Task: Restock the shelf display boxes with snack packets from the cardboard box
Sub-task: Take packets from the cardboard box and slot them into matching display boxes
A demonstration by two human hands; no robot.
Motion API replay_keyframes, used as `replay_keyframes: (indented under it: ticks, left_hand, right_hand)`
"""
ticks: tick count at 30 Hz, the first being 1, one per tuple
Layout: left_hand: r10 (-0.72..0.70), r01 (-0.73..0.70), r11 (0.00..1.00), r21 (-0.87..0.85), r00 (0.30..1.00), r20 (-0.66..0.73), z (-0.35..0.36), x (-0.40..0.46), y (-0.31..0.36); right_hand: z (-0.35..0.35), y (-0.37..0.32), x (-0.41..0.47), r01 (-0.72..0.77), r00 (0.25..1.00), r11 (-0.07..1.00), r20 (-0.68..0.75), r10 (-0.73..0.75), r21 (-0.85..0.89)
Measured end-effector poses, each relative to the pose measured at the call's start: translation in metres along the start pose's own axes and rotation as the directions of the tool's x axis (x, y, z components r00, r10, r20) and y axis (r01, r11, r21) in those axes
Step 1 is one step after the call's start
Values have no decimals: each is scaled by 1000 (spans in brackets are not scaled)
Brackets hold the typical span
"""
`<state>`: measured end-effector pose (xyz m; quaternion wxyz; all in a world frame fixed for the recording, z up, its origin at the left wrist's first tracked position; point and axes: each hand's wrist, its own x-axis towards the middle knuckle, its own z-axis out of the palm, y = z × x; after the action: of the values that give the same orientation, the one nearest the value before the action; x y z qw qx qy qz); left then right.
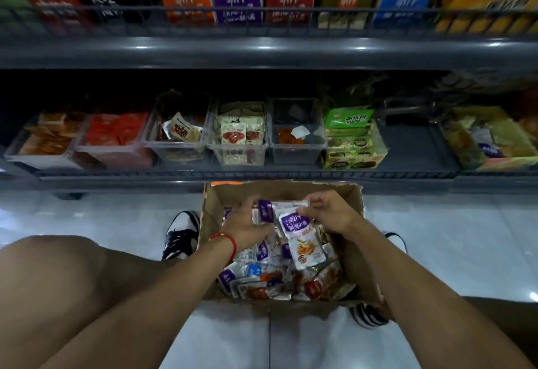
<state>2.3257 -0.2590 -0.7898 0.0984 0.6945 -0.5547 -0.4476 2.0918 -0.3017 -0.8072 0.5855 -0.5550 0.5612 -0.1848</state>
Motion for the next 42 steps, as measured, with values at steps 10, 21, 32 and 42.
replay_keyframes:
  ticks: [10, 21, 32, 42]
  left_hand:
    - [174, -169, 917, -362, 985, -20, -35, -15, 68]
    - [38, -93, 588, -804, 995, -87, -42, -24, 82]
    - [-41, -48, 487, -872, 996, -78, -59, -14, 77]
    - [35, 41, 355, -934, 998, 57, -67, -19, 84]
  right_hand:
    - [-28, -100, -44, 77, 996, 994, -61, -72, 73]
    - [-21, -103, -65, 9, 999, 989, 48, -16, 151]
    - [-34, -112, -49, -19, 997, 975, -70, 36, 221]
    - [-66, -130, -65, -37, 999, 977, 28, 32, 210]
